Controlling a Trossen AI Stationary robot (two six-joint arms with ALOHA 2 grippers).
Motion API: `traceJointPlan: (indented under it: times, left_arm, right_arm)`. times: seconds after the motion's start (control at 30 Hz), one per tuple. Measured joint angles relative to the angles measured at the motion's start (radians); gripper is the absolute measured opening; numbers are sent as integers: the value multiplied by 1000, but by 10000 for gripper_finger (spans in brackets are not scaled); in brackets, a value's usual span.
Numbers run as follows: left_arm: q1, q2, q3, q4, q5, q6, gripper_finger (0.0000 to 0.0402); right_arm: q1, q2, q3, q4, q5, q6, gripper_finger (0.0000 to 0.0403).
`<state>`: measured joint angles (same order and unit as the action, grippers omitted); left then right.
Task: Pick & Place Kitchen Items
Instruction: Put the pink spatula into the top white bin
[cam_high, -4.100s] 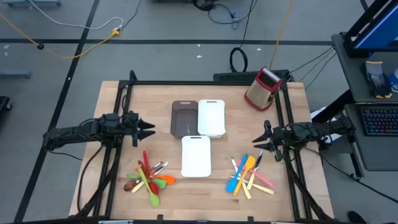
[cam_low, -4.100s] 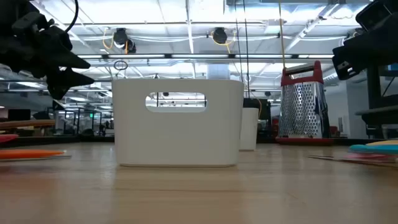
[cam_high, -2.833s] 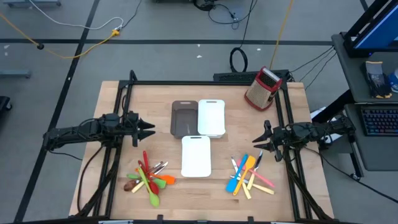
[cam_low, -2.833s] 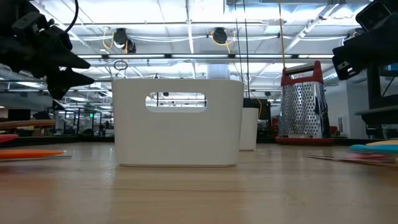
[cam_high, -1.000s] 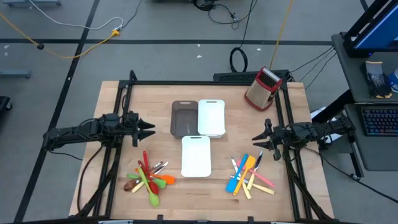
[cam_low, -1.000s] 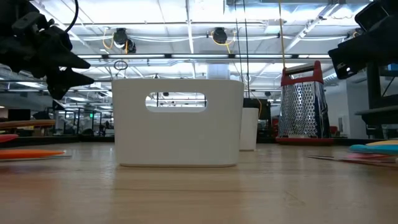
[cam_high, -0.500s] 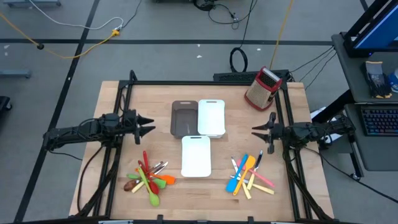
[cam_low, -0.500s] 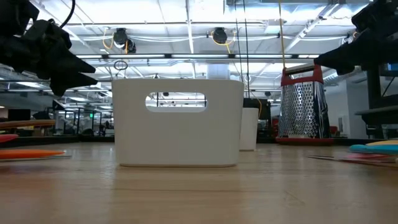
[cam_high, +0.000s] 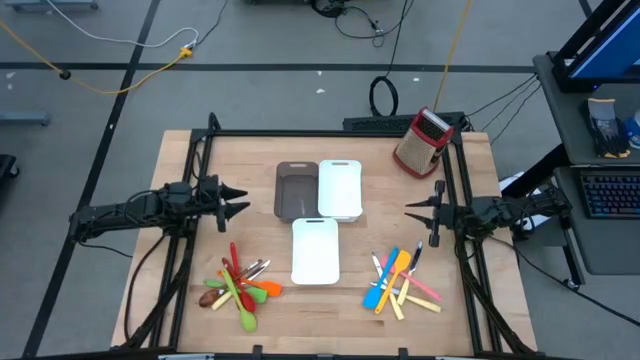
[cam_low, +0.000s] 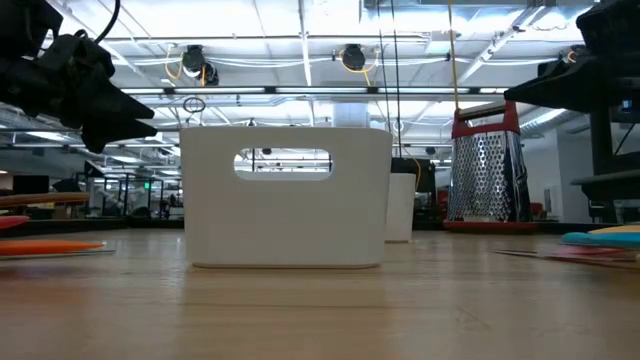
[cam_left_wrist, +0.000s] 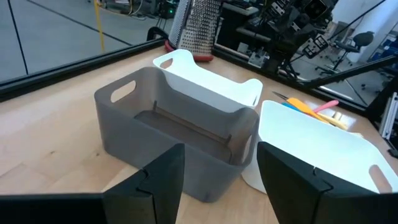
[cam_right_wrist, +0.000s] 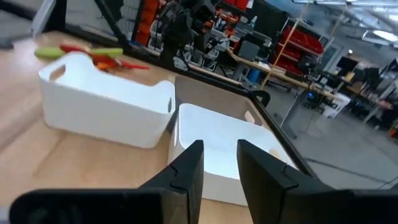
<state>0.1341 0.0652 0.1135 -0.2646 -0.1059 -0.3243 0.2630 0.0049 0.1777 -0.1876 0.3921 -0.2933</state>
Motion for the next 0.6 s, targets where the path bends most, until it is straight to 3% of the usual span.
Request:
traceJointPlan:
  times: [0.17, 0.33, 0.5, 0.6]
  left_arm:
    - [0, 0, 0, 0, -1, -18, 207]
    - [0, 0, 0, 0, -2, -18, 207]
    - [0, 0, 0, 0, -2, -24, 207]
    - [0, 0, 0, 0, -2, -39, 207]
  right_arm:
    - [-1, 0, 0, 78, 5, 293, 89]
    - [-2, 0, 0, 242, 1, 305, 89]
    - [-2, 7, 0, 453, 1, 462, 89]
    - [-2, 19, 0, 474, 3, 545, 89]
